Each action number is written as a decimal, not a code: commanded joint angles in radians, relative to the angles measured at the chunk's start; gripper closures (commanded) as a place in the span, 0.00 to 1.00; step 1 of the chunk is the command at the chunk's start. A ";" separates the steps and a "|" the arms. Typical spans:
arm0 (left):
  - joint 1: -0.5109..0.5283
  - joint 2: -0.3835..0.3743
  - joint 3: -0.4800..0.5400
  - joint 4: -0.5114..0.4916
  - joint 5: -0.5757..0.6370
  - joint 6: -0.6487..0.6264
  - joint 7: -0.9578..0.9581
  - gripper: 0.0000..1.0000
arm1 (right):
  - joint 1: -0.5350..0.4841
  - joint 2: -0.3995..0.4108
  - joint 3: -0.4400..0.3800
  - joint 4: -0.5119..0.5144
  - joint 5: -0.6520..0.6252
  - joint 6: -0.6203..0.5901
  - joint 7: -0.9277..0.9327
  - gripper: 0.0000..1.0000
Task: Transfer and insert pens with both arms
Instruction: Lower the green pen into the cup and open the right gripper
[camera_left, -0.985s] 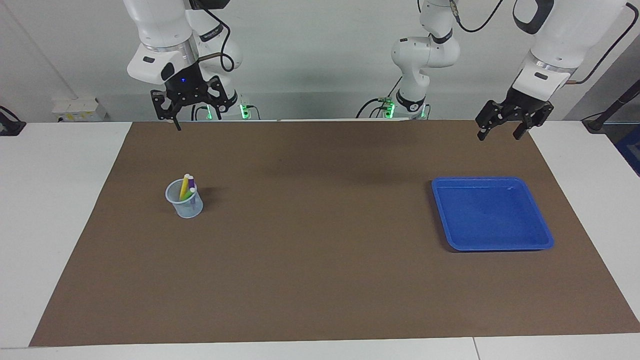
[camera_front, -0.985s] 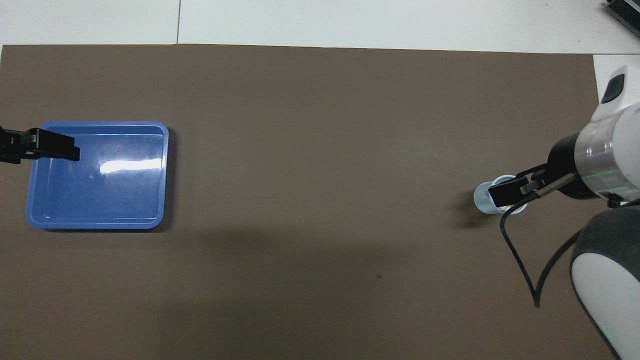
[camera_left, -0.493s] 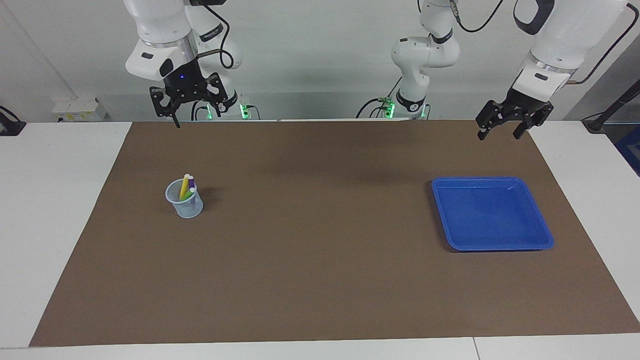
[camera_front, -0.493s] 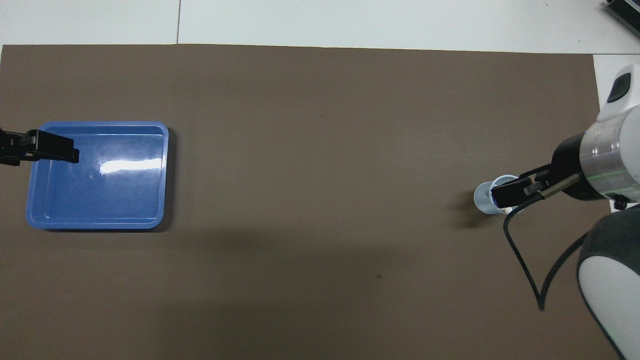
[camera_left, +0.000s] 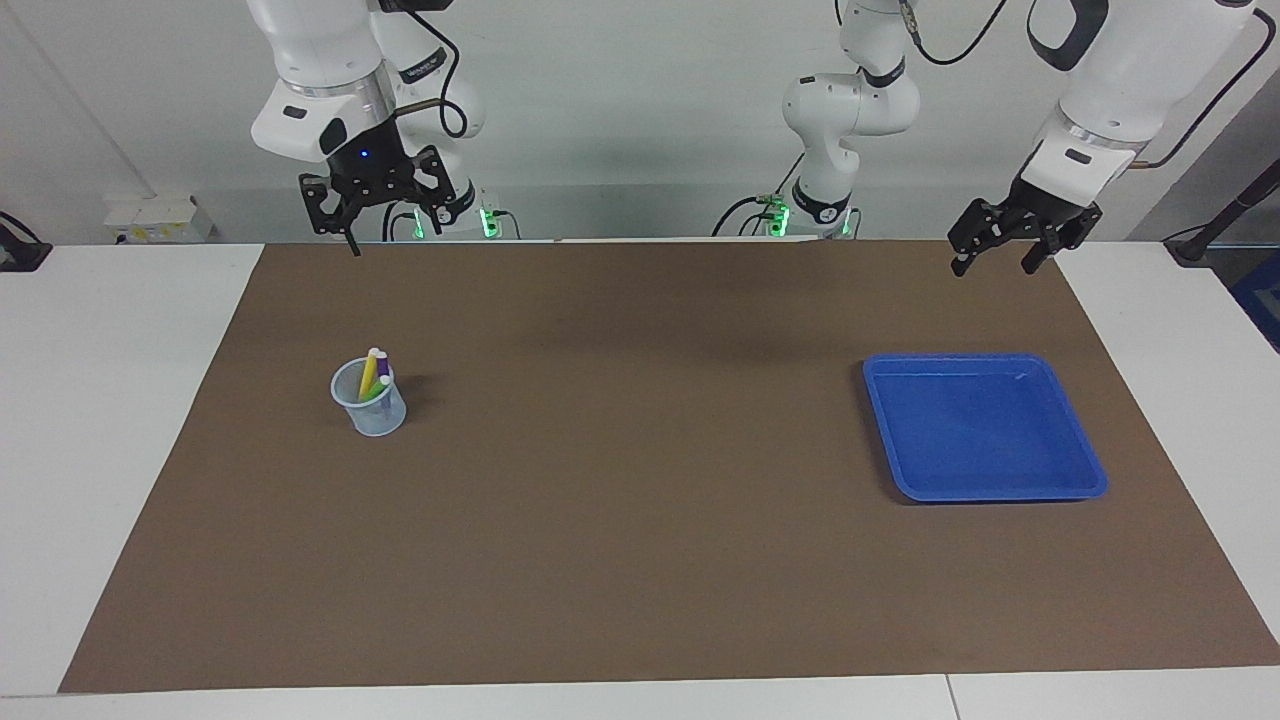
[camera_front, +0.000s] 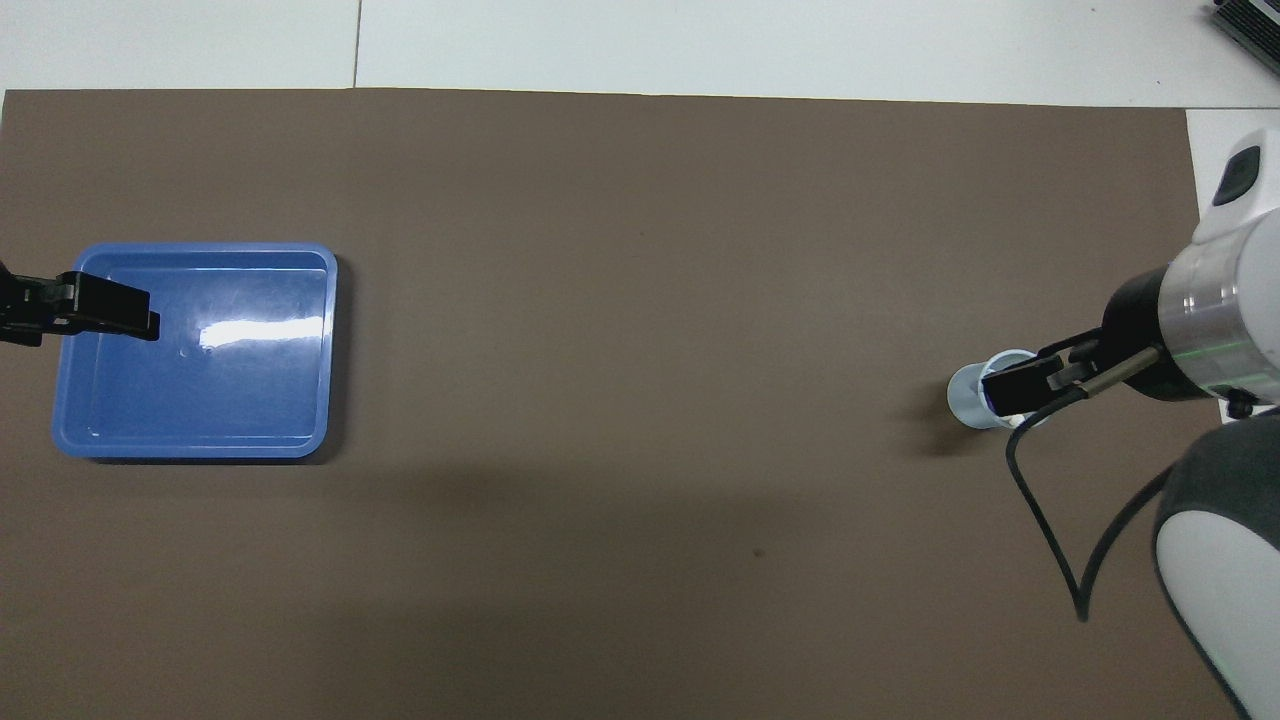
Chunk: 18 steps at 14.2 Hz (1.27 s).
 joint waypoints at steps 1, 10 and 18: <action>-0.002 0.010 0.004 0.024 0.016 -0.028 -0.010 0.00 | -0.007 0.003 0.009 0.005 0.024 -0.010 0.024 0.00; -0.002 0.008 0.004 0.024 0.016 -0.030 -0.008 0.00 | 0.157 0.015 -0.086 0.005 0.023 0.062 0.032 0.00; 0.007 0.010 0.003 0.027 0.016 -0.034 -0.008 0.00 | 0.321 0.069 -0.286 0.065 -0.009 0.006 0.104 0.00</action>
